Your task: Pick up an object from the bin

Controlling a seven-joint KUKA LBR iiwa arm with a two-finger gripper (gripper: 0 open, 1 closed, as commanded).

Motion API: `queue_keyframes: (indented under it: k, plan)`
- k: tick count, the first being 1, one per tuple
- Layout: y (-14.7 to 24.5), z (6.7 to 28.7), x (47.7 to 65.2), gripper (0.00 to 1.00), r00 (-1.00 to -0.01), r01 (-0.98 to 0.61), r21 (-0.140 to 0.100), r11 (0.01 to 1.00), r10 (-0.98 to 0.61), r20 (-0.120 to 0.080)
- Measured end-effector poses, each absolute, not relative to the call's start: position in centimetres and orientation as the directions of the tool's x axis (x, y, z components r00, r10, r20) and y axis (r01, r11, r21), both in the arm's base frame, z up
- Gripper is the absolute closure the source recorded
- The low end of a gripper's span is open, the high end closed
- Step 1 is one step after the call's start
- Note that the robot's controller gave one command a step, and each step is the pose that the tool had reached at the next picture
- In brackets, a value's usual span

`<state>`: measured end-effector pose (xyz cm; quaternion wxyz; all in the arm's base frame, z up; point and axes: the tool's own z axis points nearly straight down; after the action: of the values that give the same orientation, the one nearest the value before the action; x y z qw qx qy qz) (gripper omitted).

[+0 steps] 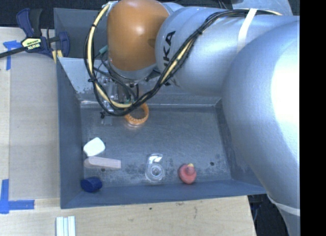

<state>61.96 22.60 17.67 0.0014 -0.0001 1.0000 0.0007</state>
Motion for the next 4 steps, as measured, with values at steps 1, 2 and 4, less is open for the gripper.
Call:
queue_keyframes:
  k: [1, 2, 4]
  plan:
    - [17.6, 9.4, 60.2, 0.0, -0.998, 0.06, -0.004, 0.998, 0.06, 0.01]
    - [15.3, 12.0, 62.7, 0.0, -1.0, -0.016, 0.002, 1.0, -0.016, -0.007]
    - [9.8, 9.8, 61.5, 1.0, -1.0, -0.012, 0.004, 1.0, -0.012, -0.008]
